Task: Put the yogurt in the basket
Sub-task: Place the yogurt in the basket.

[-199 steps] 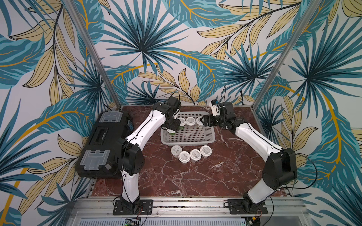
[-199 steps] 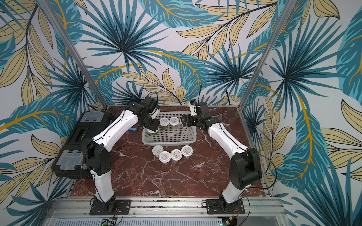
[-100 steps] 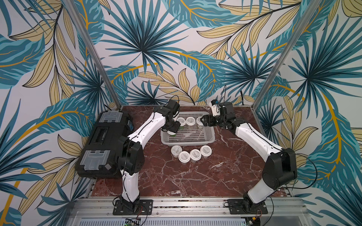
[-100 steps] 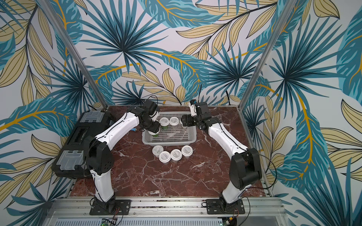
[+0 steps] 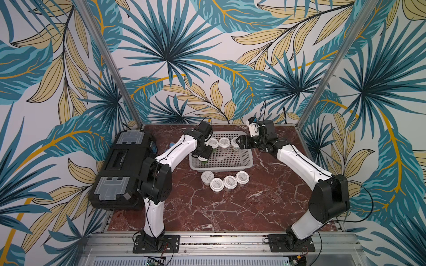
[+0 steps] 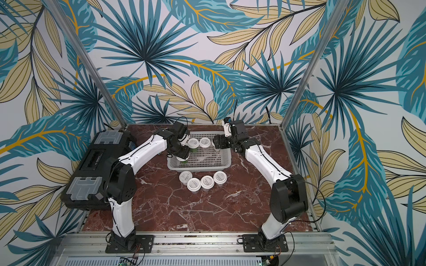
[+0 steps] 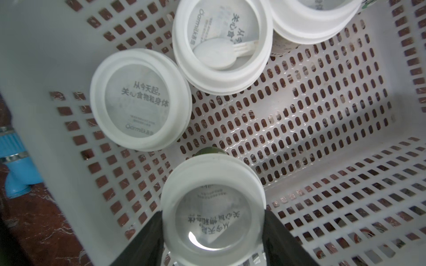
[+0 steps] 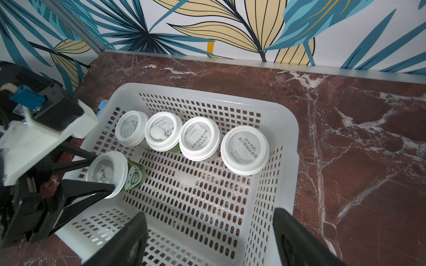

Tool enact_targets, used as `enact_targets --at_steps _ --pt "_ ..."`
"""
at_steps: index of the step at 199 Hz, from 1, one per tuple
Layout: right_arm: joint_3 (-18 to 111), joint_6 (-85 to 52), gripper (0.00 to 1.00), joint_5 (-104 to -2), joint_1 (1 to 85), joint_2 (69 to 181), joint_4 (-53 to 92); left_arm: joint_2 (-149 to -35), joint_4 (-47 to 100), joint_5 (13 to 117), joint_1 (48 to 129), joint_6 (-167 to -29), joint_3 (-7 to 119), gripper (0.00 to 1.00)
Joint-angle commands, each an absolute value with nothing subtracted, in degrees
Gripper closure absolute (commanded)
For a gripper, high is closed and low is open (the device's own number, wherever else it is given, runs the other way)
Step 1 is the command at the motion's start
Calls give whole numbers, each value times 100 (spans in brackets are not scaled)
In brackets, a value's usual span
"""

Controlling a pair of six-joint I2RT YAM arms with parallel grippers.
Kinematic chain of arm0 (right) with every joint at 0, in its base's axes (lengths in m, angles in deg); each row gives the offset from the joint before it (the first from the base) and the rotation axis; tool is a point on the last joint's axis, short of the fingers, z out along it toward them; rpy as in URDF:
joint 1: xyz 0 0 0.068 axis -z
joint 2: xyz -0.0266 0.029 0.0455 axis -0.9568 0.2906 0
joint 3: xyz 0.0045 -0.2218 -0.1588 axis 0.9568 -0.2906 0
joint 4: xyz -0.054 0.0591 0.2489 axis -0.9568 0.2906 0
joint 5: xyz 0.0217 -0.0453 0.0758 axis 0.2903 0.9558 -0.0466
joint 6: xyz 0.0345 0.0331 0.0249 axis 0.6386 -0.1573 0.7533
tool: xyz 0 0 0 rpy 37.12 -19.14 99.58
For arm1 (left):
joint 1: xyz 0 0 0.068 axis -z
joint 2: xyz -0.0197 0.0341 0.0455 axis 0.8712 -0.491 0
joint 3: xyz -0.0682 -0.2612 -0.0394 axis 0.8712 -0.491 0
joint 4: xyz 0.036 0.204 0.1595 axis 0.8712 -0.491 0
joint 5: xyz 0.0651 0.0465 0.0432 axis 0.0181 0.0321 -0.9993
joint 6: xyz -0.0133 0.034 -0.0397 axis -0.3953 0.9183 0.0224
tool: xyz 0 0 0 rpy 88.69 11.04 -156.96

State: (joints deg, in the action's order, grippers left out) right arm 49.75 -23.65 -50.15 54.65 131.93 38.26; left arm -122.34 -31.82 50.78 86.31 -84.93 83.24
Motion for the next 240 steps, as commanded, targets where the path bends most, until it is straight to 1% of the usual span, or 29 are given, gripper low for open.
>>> enact_targets --at_steps 1,151,181,198,240 --pt "4957 -2339 11 -5090 5483 13259 3782 -12324 -3019 5067 8608 -8485 8176 34" --pt "4977 -2340 11 -5121 5482 13295 3785 -12457 -2676 5038 8455 -8466 7937 32" --pt "4970 -2349 11 -5122 5478 13294 3790 -12460 -2668 5012 8457 -8479 7911 30" --pt "4971 -2345 11 -5129 5480 13303 3790 -12443 -2679 4988 8451 -8481 7915 25" --pt "4976 -2341 11 -5147 5487 13310 3790 -12315 -2764 4890 8457 -8468 7999 18"
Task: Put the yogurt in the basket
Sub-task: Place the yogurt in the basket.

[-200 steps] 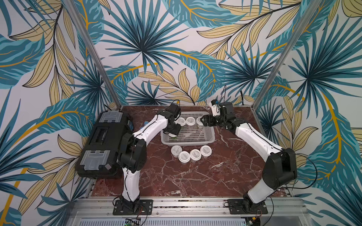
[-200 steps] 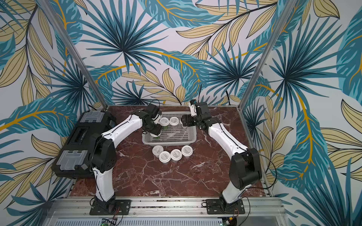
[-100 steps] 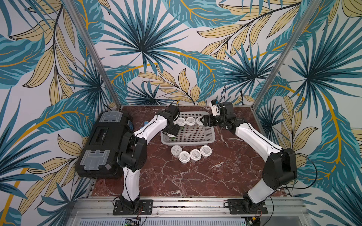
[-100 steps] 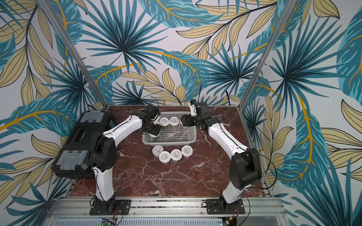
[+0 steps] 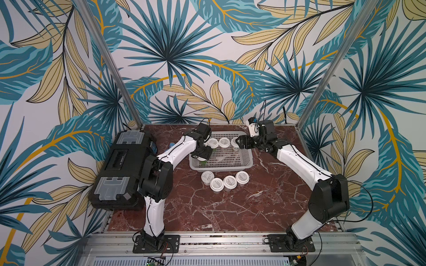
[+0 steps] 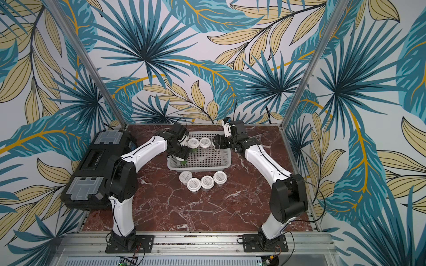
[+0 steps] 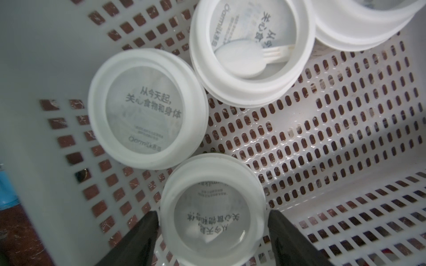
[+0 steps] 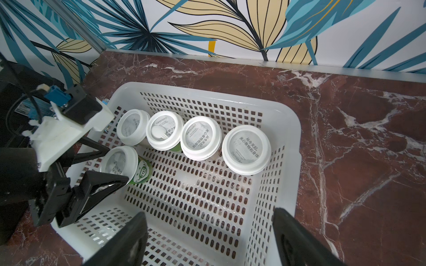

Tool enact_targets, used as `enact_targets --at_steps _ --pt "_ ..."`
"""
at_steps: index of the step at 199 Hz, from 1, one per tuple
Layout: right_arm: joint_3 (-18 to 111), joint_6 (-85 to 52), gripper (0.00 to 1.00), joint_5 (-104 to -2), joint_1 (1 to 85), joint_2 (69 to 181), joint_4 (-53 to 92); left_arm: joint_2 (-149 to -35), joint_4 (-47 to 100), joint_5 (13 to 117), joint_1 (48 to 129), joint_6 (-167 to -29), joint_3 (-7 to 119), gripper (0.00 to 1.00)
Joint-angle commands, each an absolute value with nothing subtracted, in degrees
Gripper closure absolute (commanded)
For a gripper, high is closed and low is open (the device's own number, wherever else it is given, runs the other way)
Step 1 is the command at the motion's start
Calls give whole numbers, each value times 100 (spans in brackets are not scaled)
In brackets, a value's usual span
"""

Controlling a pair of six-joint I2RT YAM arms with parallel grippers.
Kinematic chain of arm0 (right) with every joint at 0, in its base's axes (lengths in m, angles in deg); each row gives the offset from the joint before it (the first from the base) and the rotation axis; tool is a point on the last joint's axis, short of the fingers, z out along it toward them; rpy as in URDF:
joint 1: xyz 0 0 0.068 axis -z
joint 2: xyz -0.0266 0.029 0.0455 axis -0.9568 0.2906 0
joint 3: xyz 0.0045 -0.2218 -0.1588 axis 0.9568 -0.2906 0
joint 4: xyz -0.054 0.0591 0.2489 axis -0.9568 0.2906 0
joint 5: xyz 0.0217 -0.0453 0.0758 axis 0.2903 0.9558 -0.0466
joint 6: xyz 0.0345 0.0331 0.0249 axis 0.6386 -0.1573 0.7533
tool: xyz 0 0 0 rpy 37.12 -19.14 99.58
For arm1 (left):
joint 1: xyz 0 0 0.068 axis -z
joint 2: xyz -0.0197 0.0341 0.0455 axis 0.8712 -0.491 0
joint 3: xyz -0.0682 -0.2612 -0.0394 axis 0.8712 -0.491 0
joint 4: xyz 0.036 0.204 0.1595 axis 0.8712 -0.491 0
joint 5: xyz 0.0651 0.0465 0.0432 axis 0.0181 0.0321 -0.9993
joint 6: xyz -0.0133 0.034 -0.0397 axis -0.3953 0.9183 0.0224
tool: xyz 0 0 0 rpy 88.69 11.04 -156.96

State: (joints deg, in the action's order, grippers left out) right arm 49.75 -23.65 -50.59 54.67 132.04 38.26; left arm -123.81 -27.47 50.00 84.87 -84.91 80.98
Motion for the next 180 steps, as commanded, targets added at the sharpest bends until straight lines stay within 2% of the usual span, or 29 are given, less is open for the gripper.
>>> enact_targets --at_steps 1,48,89,138,180 --pt "4972 -2341 11 -5149 5480 13311 3790 -12309 -2764 4881 8453 -8468 7999 18" --pt "4979 -2341 12 -5160 5484 13325 3790 -11699 -2649 4766 8455 -8498 8007 17" --pt "4983 -2339 11 -5160 5480 13313 3790 -11047 -2620 4898 8499 -8658 7815 27" --pt "4969 -2341 11 -5160 5477 13286 3790 -10371 -2111 4959 8706 -8923 6918 28" --pt "4975 -2341 12 -5178 5482 13295 3790 -10458 -1781 5148 8887 -9084 6649 31"
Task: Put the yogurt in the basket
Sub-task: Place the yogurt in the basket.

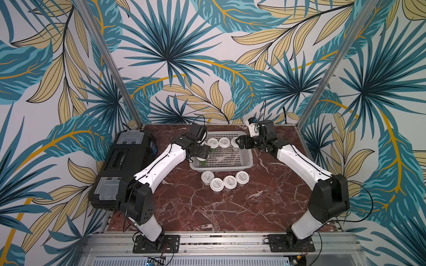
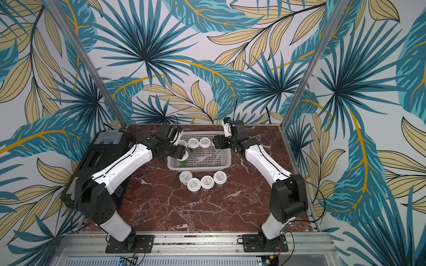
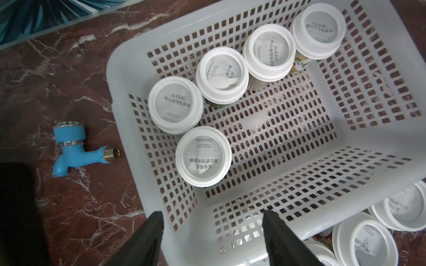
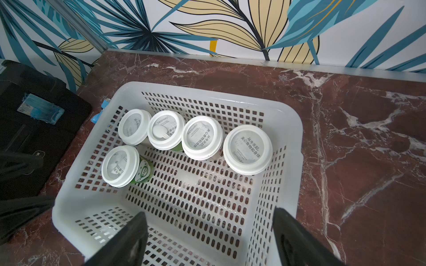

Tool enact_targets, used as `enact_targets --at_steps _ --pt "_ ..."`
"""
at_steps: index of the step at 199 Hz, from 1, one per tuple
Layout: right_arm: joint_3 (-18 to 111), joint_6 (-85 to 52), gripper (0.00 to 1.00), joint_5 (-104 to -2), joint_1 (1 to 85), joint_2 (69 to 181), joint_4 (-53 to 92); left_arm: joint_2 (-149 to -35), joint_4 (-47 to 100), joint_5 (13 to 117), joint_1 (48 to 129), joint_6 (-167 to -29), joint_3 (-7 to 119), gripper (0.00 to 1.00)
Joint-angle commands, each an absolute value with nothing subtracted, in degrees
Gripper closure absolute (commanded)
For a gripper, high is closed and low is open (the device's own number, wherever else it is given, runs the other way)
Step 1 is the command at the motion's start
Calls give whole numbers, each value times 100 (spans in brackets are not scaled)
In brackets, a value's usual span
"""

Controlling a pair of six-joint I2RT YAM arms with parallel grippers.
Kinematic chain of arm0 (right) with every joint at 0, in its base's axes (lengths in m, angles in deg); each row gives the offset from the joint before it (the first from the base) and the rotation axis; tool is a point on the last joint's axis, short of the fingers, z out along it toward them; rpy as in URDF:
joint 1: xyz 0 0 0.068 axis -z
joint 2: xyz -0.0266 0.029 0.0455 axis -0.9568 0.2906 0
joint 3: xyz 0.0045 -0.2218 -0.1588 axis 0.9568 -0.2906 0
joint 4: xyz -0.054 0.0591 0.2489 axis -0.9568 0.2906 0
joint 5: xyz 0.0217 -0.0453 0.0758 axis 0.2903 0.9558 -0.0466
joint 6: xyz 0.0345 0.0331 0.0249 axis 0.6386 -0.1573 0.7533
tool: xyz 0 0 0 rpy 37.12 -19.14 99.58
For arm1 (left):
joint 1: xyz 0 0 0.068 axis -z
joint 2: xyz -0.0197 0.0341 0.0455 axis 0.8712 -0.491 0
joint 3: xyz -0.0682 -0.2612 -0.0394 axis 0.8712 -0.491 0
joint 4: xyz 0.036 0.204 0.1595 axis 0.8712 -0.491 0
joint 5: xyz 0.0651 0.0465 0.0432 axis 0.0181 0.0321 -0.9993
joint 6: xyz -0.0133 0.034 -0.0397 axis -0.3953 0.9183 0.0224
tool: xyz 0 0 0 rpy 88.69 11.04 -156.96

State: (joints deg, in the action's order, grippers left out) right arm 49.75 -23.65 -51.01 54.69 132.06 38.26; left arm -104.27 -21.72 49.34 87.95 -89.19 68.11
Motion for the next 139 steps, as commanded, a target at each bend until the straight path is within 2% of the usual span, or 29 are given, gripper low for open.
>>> enact_targets --at_steps 1,47,139 --pt "4972 -2341 12 -5178 5487 13295 3786 -10466 -1776 5164 8888 -9084 6647 31" --pt "4972 -2343 12 -5161 5477 13290 3795 -10864 -1680 5452 9169 -9188 6867 36" --pt "4969 -2350 12 -5151 5481 13286 3799 -11698 -1694 5406 9281 -9136 7068 36"
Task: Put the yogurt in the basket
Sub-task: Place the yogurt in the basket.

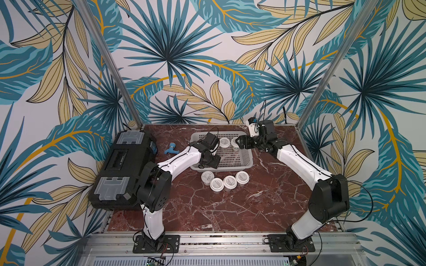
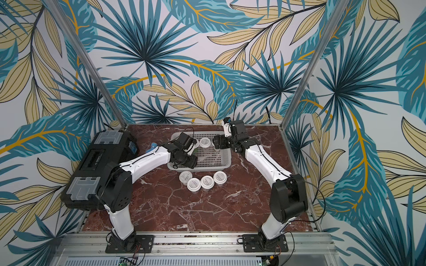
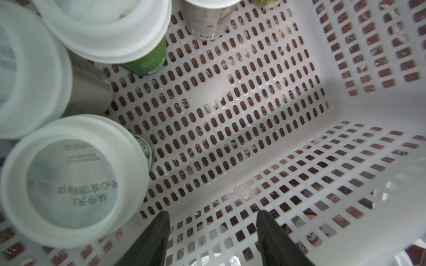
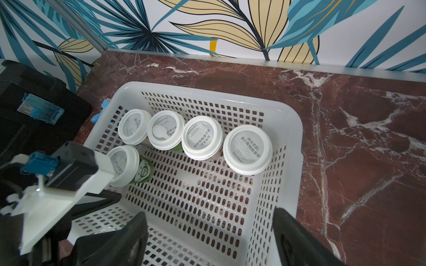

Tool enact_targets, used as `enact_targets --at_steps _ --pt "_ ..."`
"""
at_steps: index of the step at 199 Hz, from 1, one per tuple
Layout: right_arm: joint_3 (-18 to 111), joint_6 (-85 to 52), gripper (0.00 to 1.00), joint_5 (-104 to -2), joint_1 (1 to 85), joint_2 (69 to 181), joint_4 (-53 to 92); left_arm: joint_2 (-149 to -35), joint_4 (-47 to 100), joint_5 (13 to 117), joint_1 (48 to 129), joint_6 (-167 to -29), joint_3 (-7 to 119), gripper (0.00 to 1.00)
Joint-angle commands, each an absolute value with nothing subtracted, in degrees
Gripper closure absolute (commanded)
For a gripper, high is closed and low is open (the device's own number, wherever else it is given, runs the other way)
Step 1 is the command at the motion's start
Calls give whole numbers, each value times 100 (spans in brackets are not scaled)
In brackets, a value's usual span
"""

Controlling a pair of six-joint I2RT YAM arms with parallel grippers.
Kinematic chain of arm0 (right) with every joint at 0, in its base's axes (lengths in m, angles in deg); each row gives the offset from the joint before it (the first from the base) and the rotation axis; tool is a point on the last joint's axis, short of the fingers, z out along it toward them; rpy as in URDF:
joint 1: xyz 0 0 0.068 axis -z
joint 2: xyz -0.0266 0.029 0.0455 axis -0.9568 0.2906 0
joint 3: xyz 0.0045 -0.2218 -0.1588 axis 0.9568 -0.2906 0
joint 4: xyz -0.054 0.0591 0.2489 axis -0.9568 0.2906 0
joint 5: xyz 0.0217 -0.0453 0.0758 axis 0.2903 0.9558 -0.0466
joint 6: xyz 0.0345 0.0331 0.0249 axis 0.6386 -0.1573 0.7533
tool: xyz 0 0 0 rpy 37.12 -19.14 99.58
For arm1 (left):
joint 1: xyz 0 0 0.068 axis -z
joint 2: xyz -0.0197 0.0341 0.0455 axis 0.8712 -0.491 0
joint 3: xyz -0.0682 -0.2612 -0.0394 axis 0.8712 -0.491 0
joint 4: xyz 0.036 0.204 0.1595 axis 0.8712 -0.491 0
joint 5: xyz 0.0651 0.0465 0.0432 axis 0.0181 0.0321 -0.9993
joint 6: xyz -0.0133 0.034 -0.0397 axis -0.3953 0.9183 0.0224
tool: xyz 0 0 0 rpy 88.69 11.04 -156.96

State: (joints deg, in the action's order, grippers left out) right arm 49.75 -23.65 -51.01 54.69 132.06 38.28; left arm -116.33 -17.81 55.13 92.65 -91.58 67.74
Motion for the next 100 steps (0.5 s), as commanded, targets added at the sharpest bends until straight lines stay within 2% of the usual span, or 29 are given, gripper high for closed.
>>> enact_targets --at_steps 1,100 --pt "4973 -2350 12 -5151 5477 13286 3799 -11701 -1697 5402 9283 -9140 7072 36" --pt "4976 -2350 12 -5141 5484 13286 3795 -12021 -1658 5123 9174 -9096 7115 36"
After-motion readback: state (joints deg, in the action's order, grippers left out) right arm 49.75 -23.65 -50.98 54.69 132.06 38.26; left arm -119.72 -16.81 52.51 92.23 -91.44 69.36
